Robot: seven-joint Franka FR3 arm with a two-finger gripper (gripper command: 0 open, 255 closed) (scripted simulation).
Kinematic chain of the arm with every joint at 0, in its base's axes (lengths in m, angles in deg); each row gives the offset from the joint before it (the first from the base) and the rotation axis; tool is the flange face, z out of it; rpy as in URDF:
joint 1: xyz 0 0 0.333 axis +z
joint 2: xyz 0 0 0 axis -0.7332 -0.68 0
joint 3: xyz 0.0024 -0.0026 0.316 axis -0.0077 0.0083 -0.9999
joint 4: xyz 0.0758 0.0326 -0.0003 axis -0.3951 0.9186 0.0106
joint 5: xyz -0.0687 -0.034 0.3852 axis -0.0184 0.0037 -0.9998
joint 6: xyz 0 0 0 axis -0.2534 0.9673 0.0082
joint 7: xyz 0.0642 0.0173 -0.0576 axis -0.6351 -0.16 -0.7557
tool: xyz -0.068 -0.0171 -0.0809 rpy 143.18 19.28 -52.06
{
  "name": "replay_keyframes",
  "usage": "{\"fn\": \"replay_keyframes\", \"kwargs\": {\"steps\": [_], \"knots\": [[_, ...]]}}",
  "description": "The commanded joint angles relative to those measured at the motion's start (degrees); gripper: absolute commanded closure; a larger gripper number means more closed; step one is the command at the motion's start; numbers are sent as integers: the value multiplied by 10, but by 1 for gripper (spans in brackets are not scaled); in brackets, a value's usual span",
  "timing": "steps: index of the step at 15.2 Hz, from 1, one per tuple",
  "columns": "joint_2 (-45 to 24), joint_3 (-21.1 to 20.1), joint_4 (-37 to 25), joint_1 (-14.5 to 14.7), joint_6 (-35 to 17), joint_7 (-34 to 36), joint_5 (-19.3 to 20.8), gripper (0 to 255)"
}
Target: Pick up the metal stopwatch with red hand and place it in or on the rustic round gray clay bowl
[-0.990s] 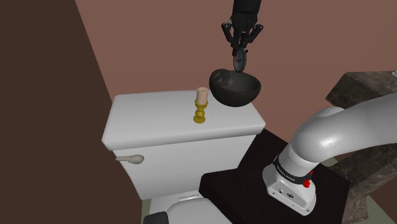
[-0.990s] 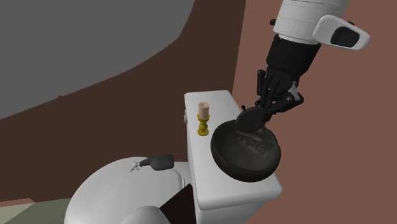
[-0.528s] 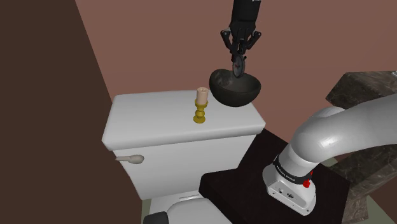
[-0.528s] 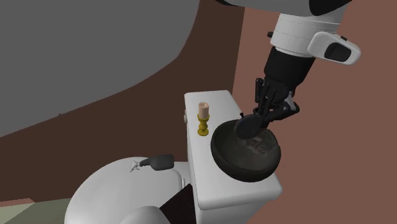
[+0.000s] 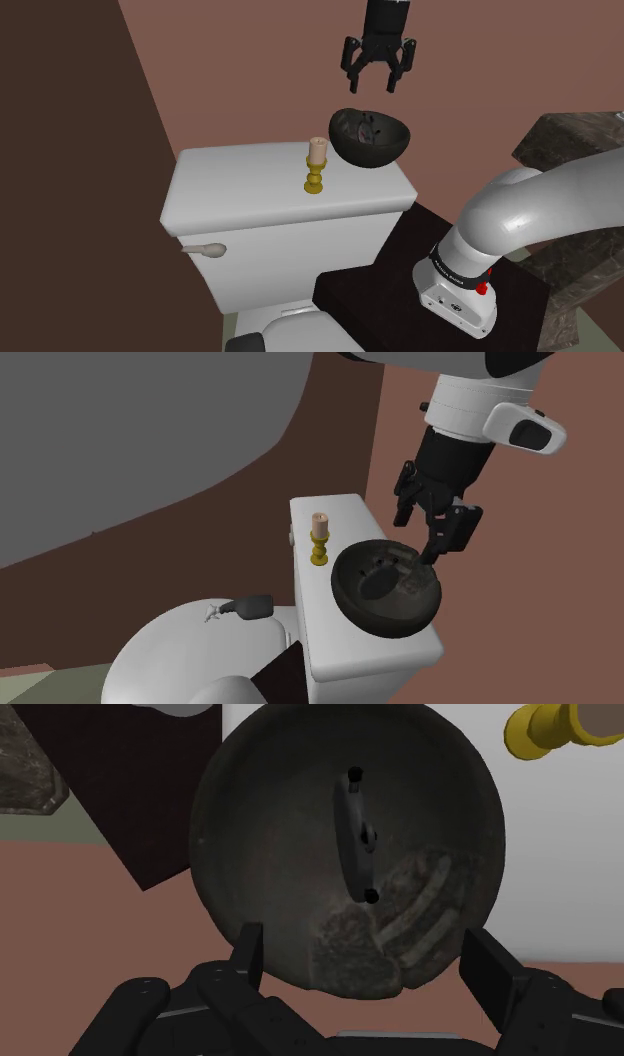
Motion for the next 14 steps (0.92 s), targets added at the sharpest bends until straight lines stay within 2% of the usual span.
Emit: {"fn": "replay_keyframes", "kwargs": {"steps": [1, 2, 6, 14], "knots": [[-2, 2, 3, -1, 1, 0, 0, 0], [-5, 2, 3, -2, -1, -1, 0, 0], [-40, 5, -99, -8, 66, 2, 5, 0], [-40, -1, -99, -16, 66, -1, 3, 0]]}}
